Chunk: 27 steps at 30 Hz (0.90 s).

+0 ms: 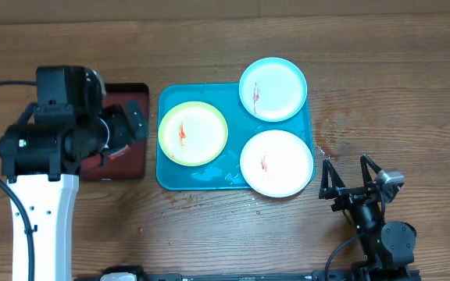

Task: Clean dirty plates on tray and stack at the side
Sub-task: 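Move the left gripper down over the sponge in the dark tray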

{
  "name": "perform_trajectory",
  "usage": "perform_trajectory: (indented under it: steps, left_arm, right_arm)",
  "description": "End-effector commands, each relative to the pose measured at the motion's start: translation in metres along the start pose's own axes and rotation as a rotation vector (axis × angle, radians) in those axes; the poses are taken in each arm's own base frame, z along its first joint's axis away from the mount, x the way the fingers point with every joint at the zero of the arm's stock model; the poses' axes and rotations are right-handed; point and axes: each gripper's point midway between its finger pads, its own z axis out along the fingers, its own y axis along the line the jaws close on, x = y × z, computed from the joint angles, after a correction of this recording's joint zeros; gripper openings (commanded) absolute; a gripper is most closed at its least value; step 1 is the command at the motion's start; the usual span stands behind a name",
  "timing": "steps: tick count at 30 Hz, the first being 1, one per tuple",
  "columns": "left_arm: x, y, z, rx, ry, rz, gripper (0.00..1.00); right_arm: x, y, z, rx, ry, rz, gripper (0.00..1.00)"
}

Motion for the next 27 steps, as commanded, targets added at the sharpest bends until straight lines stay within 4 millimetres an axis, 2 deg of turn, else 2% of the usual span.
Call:
perform_trajectory:
  steps: [1, 8, 13, 16, 19, 23, 27]
  left_arm:
    - [-0.017, 0.029, 0.002, -0.205, -0.043, -0.068, 1.0]
    - [-0.022, 0.05, 0.042, -0.372, 0.038, -0.063, 1.0]
    - [-0.028, 0.054, 0.07, -0.414, 0.069, -0.054, 1.0]
    - [-0.028, 0.051, 0.089, -0.404, 0.104, -0.071, 0.93]
    - [-0.026, 0.052, 0.11, -0.385, 0.155, -0.093, 0.8]
    - [-0.022, 0.071, 0.136, -0.415, 0.224, -0.106, 0.73]
    - [-0.02, 0.088, 0.165, -0.443, 0.293, -0.042, 0.65]
  right_arm:
    - [0.001, 0.0, 0.0, -0.007, -0.004, 0.002, 1.0]
    - [0.001, 0.0, 0.0, -0.007, -0.004, 0.002, 1.0]
    - [0.001, 0.0, 0.0, -0.007, -0.004, 0.002, 1.0]
    - [0.001, 0.0, 0.0, -0.007, -0.004, 0.002, 1.0]
    - [0.001, 0.0, 0.0, -0.007, -0.004, 0.002, 1.0]
    - [0.001, 0.0, 0.0, -0.007, -0.004, 0.002, 1.0]
    - [0.001, 0.0, 0.0, -0.008, -0.004, 0.002, 1.0]
